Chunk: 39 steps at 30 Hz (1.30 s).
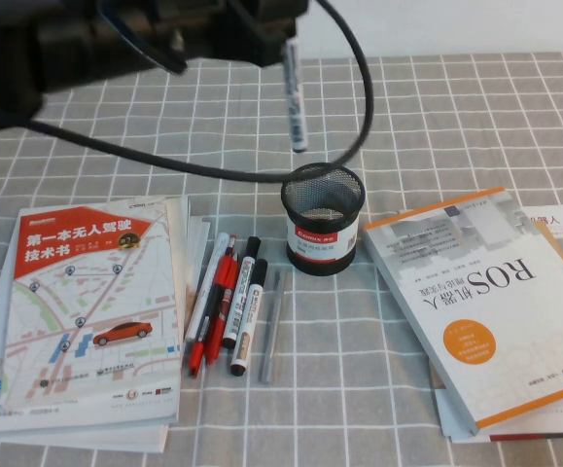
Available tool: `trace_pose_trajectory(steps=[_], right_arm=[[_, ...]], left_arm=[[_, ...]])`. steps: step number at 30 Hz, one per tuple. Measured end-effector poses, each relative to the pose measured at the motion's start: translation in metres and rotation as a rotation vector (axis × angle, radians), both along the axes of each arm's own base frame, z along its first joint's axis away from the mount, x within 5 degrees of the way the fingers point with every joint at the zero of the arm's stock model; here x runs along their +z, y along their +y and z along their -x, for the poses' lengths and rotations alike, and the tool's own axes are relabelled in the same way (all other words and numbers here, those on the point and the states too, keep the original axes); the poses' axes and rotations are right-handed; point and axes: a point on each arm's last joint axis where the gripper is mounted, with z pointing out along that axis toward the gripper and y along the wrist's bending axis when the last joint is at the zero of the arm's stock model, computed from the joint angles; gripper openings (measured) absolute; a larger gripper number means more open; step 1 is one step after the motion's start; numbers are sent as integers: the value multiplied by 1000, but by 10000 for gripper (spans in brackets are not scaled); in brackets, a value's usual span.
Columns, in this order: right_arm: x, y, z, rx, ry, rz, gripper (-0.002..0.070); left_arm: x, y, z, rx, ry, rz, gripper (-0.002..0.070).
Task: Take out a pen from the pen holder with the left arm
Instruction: 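Take a marker out of the pen holder and lay it on the table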
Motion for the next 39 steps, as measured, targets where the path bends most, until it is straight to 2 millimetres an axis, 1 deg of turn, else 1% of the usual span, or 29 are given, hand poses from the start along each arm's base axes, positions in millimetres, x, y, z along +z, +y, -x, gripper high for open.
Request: trace_pose_trajectory(steps=[3,6,8,11,14,17,20,24,28,34,39], right_arm=[[0,0,0,0,0,0,-13],[0,0,0,0,0,0,-13],[0,0,0,0,0,0,-13],[0,0,0,0,0,0,-13],[0,0,0,0,0,0,-13],[0,0,0,0,0,0,-13],[0,0,0,0,0,0,-13],[0,0,0,0,0,0,-13],[0,0,0,0,0,0,-13],[0,0,0,0,0,0,-13],[0,0,0,0,0,0,-13]], left_arm=[[26,16,24,65,30,-43,120],[35,28,45,101,138,-115,120],[30,31,53,95,235,-176,120],[11,37,59,107,424,-306,120],[-10,38,53,139,562,-395,120],[-28,36,43,164,661,-429,119],[-50,36,29,187,749,-444,119],[-86,41,6,219,863,-468,119],[-116,42,-11,240,928,-486,119],[-144,38,-28,272,942,-474,119],[-154,38,-39,315,898,-447,119]])
